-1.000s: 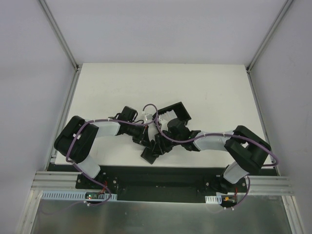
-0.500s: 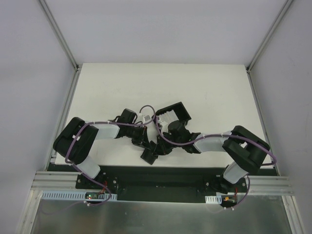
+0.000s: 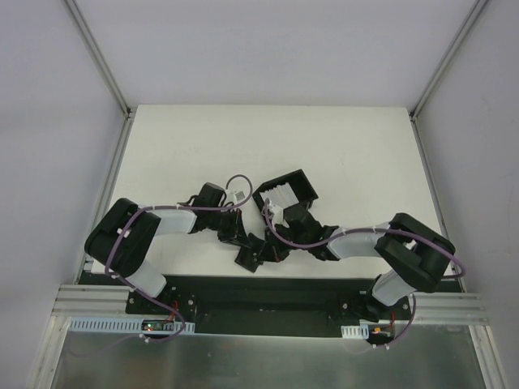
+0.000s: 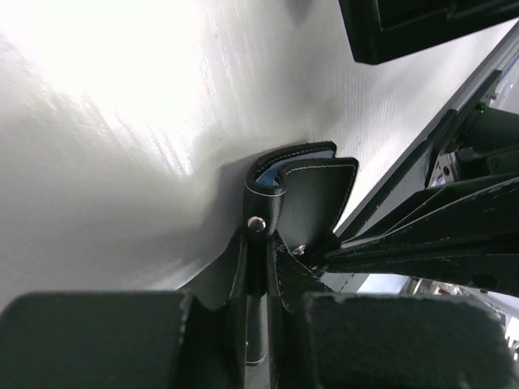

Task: Put the credit cards into the card holder
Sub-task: Open the card holder at the center of the board.

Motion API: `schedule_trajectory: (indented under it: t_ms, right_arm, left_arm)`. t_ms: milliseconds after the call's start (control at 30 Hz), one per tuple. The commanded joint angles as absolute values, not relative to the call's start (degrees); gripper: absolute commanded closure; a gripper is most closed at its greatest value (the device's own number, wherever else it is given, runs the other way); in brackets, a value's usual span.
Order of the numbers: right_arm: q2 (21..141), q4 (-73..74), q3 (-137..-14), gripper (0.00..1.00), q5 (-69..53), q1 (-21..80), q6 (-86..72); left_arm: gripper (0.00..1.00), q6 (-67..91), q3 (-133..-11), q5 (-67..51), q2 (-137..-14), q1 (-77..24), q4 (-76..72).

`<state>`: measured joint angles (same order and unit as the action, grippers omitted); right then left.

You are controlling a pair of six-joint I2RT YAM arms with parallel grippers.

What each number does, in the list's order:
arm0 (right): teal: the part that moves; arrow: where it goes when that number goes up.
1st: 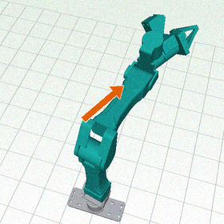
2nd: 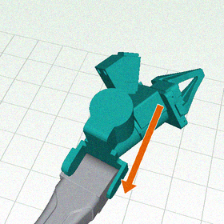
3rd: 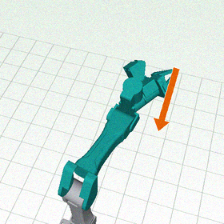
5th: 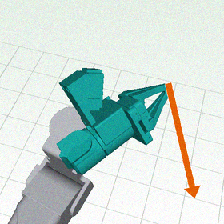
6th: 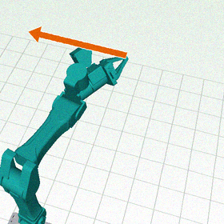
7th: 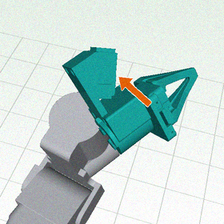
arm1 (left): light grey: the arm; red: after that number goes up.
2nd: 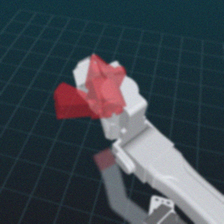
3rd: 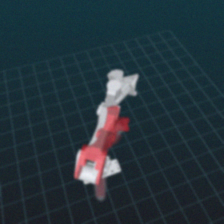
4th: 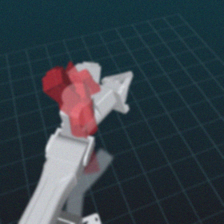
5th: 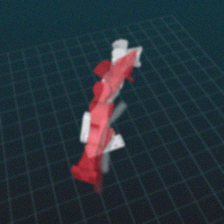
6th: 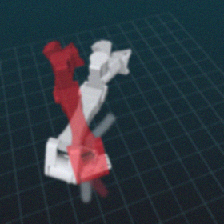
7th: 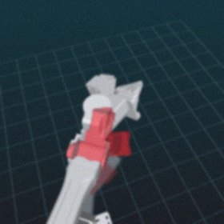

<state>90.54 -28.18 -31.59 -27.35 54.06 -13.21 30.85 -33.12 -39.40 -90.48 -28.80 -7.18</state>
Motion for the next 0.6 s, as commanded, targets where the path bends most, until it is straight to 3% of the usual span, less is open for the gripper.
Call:
schedule_trajectory:
  t_ms: [0,233,400,567]
  right_arm:
    - [86.14,-25.32,-27.16,0.99,-35.34,57.04,-13.45]
    - [84.64,-24.00,-25.32,0.99,-31.91,55.82,-14.06]
    - [77.45,-20.84,-20.05,0.78,-24.71,52.66,-16.17]
    - [69.53,-11.71,-20.82,0.73,-20.32,49.66,-14.59]
  left_arm:
    - [1.00,31.38,-33.05,-24.88,-89.03,-26.02,-12.92]
    - [1.00,28.39,-32.79,-26.36,-88.69,-25.31,-11.78]
    - [1.00,28.47,-29.98,-27.33,-85.87,-25.40,-11.86]
    - [0.85,29.35,-28.39,-28.73,-84.11,-25.40,-12.48]
